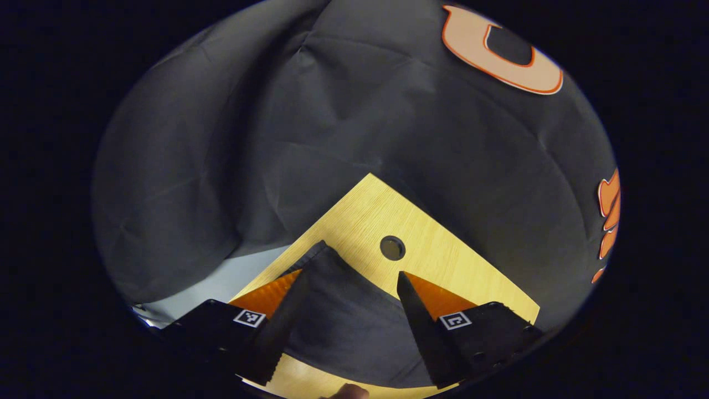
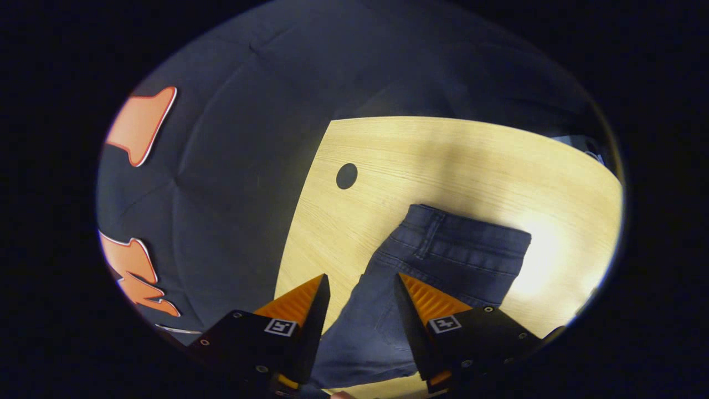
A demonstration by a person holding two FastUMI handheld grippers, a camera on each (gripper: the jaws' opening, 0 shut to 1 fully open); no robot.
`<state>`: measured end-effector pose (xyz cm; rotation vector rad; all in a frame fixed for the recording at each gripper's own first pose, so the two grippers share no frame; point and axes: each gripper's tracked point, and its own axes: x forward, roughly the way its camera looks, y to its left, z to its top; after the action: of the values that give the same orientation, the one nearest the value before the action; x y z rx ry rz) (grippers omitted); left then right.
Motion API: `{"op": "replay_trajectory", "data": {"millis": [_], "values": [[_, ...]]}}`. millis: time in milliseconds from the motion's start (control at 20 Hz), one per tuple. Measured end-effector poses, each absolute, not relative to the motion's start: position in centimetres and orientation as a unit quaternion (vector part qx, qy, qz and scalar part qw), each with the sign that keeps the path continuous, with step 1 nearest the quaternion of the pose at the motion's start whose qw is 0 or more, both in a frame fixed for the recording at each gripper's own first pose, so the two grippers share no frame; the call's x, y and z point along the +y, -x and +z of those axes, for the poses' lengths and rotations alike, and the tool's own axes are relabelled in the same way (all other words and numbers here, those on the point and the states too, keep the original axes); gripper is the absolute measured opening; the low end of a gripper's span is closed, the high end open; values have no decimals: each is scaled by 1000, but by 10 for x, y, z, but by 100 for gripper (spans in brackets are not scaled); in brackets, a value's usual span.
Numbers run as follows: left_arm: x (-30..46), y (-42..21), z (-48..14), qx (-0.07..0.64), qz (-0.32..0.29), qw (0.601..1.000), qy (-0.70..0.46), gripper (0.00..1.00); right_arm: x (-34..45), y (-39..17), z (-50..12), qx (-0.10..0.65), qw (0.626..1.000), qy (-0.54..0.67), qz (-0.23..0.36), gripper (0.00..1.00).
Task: Grasp the waist and the cuffs of the jeans and fold them to make the two legs overlap; first hold the waist and fold one-third of the jeans toward the cuffs, then hold the cuffs and fold the remaining one-third in the same direction to finish folding.
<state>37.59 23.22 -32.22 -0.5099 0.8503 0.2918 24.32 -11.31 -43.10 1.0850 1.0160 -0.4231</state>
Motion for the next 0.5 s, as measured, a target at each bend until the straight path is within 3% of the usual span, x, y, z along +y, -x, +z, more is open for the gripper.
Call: {"op": "replay_trajectory", "data": {"millis": [250, 500], "values": [[216, -362, -295, 369, 114, 900, 204, 98, -136, -205, -428, 465, 750, -425, -203, 96], [199, -340, -267, 315, 90, 927, 185, 98, -149, -159, -456, 490, 739, -400, -231, 99]]}}
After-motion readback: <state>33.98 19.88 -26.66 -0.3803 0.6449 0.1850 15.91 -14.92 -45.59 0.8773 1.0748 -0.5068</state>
